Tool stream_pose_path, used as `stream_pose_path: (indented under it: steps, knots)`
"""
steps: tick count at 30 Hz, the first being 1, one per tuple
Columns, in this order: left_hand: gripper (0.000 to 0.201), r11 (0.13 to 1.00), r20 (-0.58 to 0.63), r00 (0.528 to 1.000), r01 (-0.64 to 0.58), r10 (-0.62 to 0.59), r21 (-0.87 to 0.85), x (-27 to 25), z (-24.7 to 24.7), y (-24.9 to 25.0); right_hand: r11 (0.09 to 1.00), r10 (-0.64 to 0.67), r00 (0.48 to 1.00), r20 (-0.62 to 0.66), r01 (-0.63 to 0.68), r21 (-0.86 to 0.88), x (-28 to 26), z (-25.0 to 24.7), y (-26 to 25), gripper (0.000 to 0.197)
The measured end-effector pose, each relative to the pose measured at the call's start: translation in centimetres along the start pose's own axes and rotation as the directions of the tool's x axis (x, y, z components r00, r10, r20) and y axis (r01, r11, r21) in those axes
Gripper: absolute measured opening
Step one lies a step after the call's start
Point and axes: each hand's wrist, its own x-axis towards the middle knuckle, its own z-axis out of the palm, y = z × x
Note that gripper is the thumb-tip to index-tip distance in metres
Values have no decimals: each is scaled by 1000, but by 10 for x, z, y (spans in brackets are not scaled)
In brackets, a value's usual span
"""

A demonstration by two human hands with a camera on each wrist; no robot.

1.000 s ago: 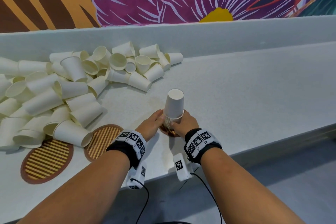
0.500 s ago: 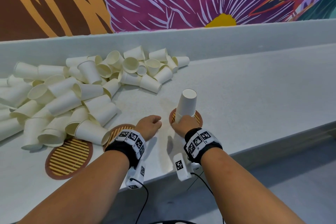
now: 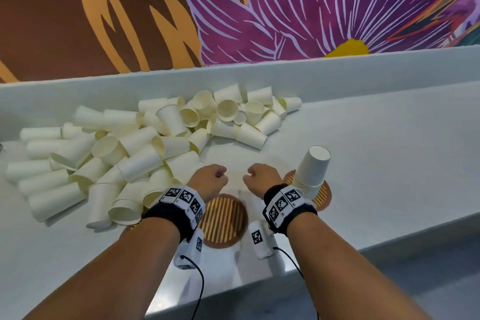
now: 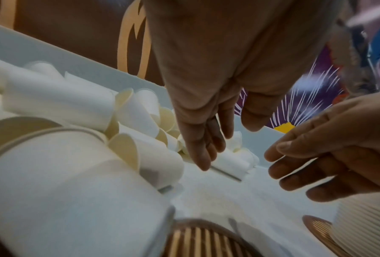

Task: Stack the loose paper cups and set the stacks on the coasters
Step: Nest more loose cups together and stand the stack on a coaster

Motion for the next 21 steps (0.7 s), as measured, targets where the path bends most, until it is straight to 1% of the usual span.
stream_pose_path:
  steps: [6, 11, 18, 21]
  knots:
    - [42, 998, -86, 996, -22, 26, 53, 18, -37, -5, 996, -62, 992, -106, 68, 51, 25, -3, -36, 39]
    - [43, 999, -102, 995, 3, 2, 46, 38, -54, -2, 989, -120, 978, -170, 133, 69, 58, -12, -50, 36]
    - [41, 995, -218, 975, 69, -53, 67, 66, -75, 3, 973, -190, 953, -238, 215, 82, 111, -24, -59, 32]
    - [42, 995, -245, 966, 97, -84, 39, 77, -79, 2, 963, -227, 935, -271, 257, 81, 133, -23, -62, 38]
